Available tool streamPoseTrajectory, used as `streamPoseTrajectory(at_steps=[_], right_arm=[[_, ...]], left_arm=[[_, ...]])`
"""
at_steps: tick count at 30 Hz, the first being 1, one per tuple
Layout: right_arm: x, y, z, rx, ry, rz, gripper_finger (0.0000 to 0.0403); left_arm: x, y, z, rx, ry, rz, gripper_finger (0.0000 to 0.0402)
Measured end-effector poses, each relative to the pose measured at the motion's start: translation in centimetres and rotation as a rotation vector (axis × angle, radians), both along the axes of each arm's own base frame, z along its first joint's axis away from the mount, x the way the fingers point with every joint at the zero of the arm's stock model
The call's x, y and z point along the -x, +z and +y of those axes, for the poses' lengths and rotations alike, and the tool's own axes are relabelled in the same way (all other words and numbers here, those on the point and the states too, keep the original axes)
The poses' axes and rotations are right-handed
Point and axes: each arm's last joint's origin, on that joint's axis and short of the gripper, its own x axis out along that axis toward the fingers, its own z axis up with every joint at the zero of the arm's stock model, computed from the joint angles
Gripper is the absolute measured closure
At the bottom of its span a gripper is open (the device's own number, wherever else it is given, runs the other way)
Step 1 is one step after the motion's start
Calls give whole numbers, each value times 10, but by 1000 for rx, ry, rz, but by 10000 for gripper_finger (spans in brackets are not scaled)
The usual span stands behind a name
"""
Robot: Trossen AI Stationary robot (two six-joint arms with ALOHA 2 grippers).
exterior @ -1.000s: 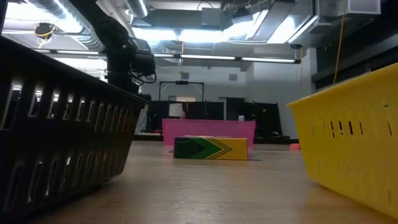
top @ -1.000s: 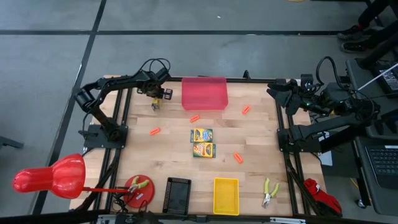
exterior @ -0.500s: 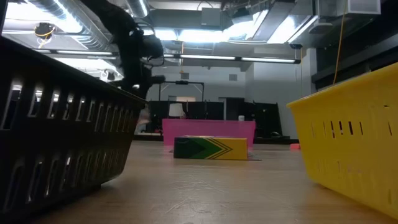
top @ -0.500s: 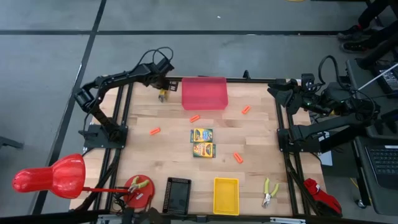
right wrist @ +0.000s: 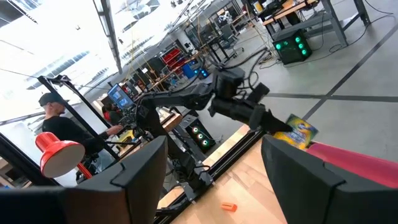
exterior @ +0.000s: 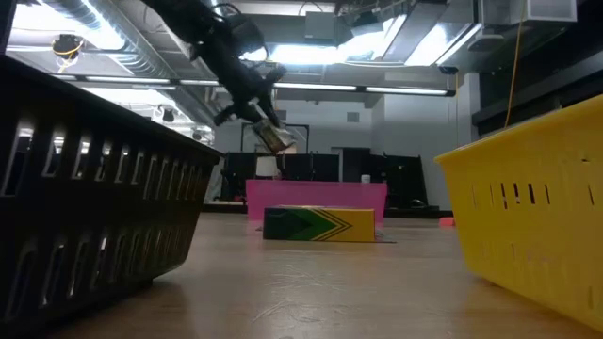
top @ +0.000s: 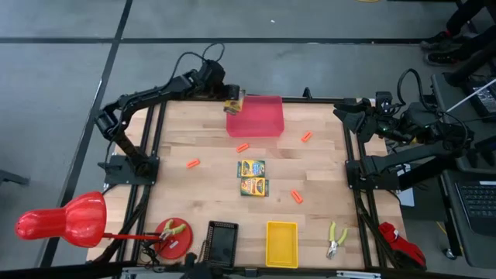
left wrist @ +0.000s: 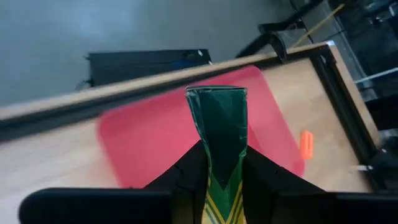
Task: Pick & Place School Supplies
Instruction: Put the yellow crayon box into the red bin
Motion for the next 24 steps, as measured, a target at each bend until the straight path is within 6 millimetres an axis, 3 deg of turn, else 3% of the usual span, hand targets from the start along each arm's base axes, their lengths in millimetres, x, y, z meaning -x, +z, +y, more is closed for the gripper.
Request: streamPoseTrajectory(at_steps=[13, 24], right_arm=[[0, 0, 0, 2, 0, 1, 140], [0, 0, 0, 1, 4, 1, 140]], left_arm=[[-27, -57, 12, 134, 128, 53, 319], [-26, -65, 12, 167, 144, 88, 254]])
